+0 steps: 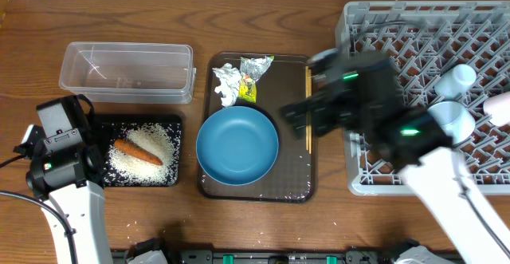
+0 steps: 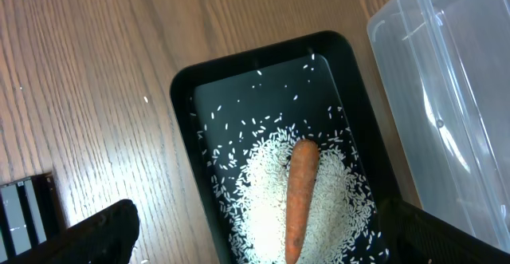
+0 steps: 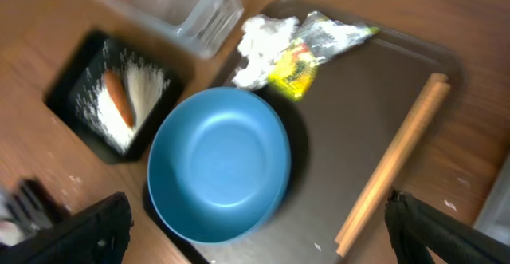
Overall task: Sort waste into correct bins and load items into the dishwasher rack
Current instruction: 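Move the right gripper to the blue plate's rim and grasp it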
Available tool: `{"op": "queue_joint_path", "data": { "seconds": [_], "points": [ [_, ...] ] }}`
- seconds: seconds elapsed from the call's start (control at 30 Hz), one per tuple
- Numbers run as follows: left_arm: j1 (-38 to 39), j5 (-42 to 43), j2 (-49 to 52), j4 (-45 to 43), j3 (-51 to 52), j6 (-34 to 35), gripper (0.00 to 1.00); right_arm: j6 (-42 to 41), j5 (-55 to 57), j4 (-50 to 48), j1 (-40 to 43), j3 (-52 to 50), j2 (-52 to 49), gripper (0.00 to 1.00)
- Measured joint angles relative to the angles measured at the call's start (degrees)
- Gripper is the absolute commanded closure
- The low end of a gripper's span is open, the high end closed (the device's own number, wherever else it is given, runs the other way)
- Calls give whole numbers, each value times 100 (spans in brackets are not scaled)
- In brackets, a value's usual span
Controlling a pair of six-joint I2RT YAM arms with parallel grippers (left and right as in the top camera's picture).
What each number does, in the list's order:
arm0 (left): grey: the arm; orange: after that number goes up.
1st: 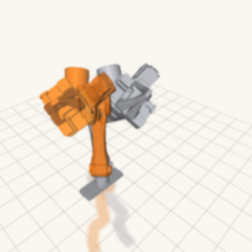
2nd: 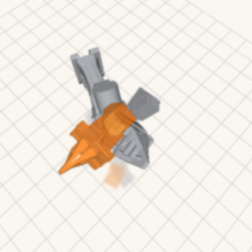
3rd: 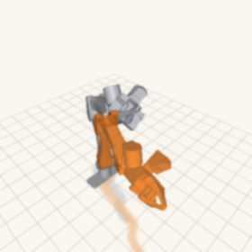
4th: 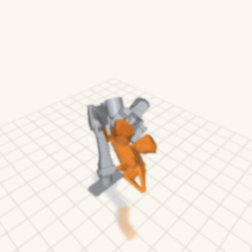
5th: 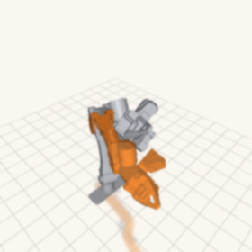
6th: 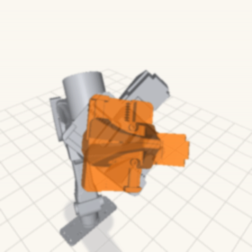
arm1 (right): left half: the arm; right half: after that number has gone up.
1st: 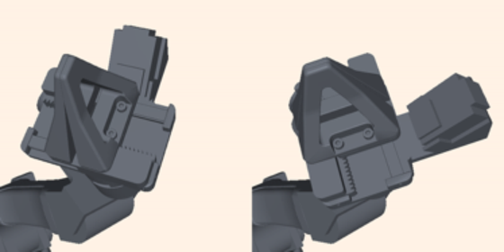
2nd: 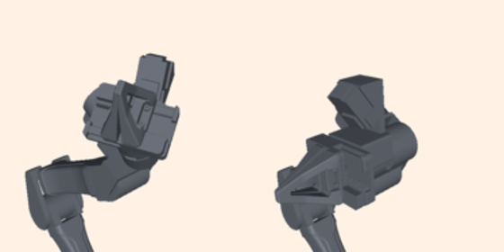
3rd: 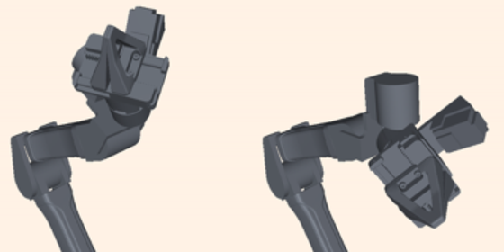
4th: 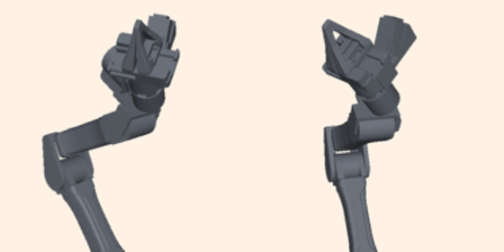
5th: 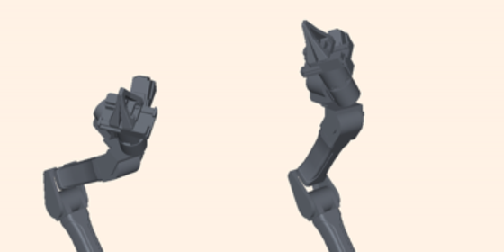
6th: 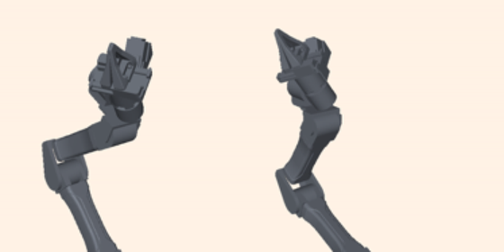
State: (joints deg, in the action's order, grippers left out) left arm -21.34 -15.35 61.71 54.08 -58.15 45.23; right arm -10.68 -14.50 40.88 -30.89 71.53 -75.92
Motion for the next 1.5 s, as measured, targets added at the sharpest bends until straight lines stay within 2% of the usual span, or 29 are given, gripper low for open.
{"op": "queue_joint_path", "data": {
  "seconds": [0.07, 0.23, 0.33, 0.67, 0.77, 0.87, 0.97, 1.37, 1.5],
  "points": [
    [2, -2, 0, -2, 0, 0, 2, -70, 422, -223, -595, 0, -345, 1],
    [0, -2, 0, 0, 0, 0, 2, -227, 887, -752, -1335, 0, -1325, 3],
    [0, -2, 0, 0, 0, 0, 2, -236, 787, -994, -1582, 0, -1779, 7],
    [2, -2, 0, -2, 0, 0, 2, -173, 466, -1375, -2542, 0, -2529, 12],
    [0, -2, 0, 0, 0, 0, 2, -129, 546, -1375, -2745, 0, -2833, 21],
    [0, -2, 0, 0, 0, 0, 2, -94, 629, -1370, -2835, 0, -3062, 25],
    [0, -2, 0, -2, 0, 0, 2, -66, 680, -1370, -2850, 0, -3141, 34],
    [0, -2, 0, -2, 0, 0, 2, -85, 769, -1353, -3058, 0, -3532, 37],
    [0, -2, 0, -2, 0, 0, 2, -107, 828, -1399, -3246, 0, -3547, 52]
  ]
}}
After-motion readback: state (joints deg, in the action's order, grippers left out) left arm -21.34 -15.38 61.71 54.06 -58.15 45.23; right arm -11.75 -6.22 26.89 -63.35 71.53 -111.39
